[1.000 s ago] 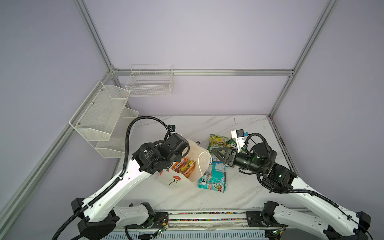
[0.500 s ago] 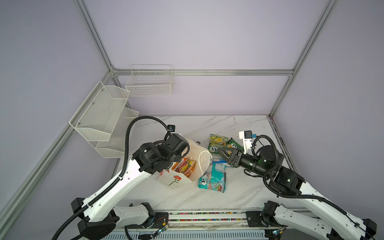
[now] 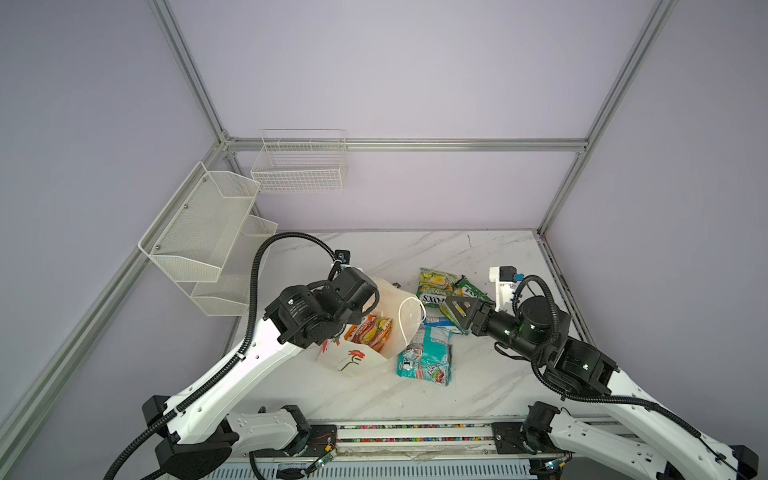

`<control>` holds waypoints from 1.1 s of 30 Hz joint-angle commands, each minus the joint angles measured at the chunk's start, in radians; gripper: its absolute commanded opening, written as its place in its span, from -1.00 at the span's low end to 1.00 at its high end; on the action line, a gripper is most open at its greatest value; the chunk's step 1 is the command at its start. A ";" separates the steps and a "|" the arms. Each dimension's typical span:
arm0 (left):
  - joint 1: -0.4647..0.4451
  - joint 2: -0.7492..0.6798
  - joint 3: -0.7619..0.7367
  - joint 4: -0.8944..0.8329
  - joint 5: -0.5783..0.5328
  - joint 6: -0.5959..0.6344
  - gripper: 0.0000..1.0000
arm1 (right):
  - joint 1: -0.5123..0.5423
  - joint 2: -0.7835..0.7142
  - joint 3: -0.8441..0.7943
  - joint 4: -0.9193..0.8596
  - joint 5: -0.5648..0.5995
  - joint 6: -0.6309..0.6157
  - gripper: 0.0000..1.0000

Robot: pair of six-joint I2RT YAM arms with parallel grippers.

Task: Place the snacks into the paper bag
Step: 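Move the right gripper down toward the teal packet nearer the robot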

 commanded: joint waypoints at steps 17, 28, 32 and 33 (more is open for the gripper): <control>0.006 -0.018 0.042 0.026 -0.034 -0.016 -1.00 | 0.002 0.003 -0.077 -0.082 0.072 0.077 0.31; 0.006 -0.015 0.054 0.014 -0.026 -0.029 -1.00 | -0.005 -0.020 -0.136 -0.110 0.068 0.119 0.41; 0.006 -0.008 0.046 0.015 -0.018 -0.037 -1.00 | -0.004 -0.033 -0.184 -0.105 0.049 0.136 0.41; 0.006 -0.006 0.042 0.017 -0.018 -0.040 -1.00 | -0.004 -0.032 -0.196 -0.103 0.044 0.138 0.42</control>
